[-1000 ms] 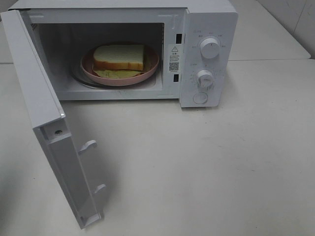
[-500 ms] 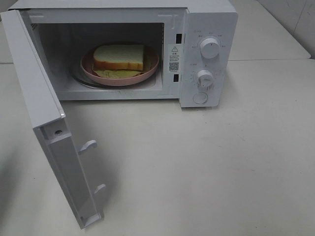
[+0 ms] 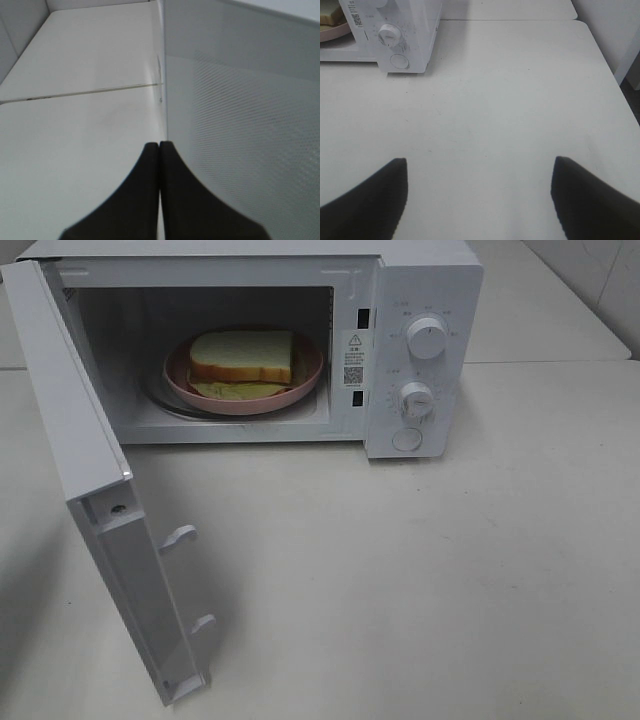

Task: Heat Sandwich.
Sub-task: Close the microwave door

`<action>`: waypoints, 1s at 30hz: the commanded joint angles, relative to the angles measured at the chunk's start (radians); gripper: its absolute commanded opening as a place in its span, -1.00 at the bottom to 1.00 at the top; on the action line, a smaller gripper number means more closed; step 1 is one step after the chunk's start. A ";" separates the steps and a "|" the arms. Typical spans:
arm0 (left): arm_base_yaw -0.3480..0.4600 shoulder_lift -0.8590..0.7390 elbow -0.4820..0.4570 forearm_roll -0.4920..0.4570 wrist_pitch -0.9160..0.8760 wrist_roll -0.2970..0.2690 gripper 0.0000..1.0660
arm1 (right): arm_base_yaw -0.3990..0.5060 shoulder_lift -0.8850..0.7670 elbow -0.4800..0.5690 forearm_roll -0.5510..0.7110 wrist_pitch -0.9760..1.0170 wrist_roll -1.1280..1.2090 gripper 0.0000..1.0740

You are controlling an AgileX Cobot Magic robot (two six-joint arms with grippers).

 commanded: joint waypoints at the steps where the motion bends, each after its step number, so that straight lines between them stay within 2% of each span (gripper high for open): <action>1: 0.005 0.065 0.000 0.085 -0.145 -0.073 -1.00 | -0.008 -0.028 0.000 0.003 -0.004 -0.010 0.42; 5: 0.005 0.156 -0.002 0.156 -0.280 -0.106 -1.00 | -0.008 -0.028 0.000 0.003 -0.004 -0.010 0.42; 9: -0.001 0.247 -0.004 0.177 -0.394 -0.108 -1.00 | -0.008 -0.028 0.000 0.003 -0.004 -0.010 0.42; 12: -0.014 0.285 -0.014 0.177 -0.416 -0.108 -1.00 | -0.008 -0.028 0.000 0.003 -0.004 -0.010 0.42; 20: -0.135 0.419 -0.093 0.167 -0.416 -0.107 -1.00 | -0.008 -0.028 0.000 0.003 -0.004 -0.010 0.42; 23: -0.157 0.433 -0.109 0.162 -0.416 -0.107 -1.00 | -0.008 -0.028 0.000 0.003 -0.004 -0.010 0.42; 30: -0.270 0.473 -0.174 0.093 -0.408 -0.104 -1.00 | -0.008 -0.028 0.000 0.003 -0.004 -0.010 0.42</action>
